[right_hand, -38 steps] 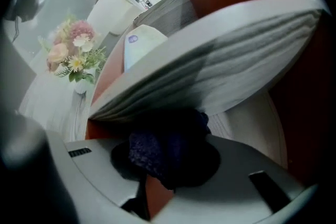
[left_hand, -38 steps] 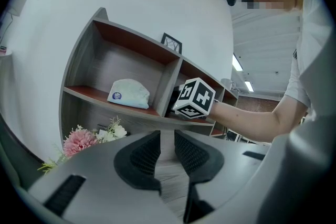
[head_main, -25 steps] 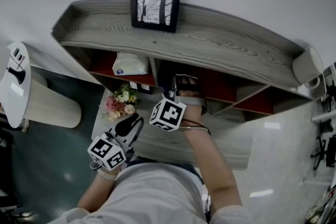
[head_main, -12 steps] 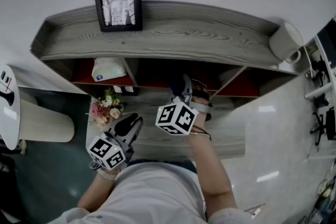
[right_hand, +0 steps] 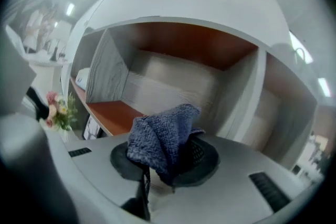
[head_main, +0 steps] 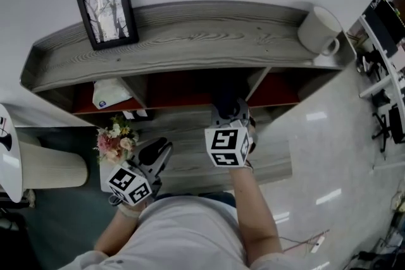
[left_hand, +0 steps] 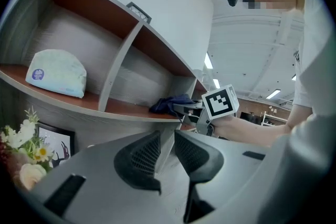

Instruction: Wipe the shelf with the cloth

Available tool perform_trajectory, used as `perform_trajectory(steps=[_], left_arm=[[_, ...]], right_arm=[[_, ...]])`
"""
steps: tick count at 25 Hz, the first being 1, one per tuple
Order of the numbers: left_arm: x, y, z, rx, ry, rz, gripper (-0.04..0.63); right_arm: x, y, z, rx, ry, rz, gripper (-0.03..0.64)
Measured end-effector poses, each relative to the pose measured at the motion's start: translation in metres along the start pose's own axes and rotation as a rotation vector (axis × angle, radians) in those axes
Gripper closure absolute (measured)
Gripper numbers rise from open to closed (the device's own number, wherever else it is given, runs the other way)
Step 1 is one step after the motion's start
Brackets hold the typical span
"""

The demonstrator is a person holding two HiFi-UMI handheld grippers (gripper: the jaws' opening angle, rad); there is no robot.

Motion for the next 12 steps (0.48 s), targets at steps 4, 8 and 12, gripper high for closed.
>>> perform_trajectory(steps=[4, 8, 12], left_arm=[[-0.006, -0.002, 0.000, -0.005, 0.013, 0.014, 0.502], [-0.008, -0.001, 0.000, -0.007, 0.021, 0.013, 0.502], [-0.007, 0.002, -0.001, -0.006, 0.023, -0.002, 0.502]], right_arm=[[0.004, -0.015, 0.018, -0.356, -0.036, -0.075, 0.532], [0.004, -0.021, 0.032, -0.680, -0.106, -0.130, 0.532], [0.002, -0.025, 0.041, -1.063, -0.191, -0.171, 0.532]])
Point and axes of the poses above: the fingertips, and each gripper's own axes: x backward along the fingers, y to its left, z out of its underside, the point moved 9 cm from there along x, backward along the fingers, and after that the axes turned 1 degree about -x, right-handed, at the moved point
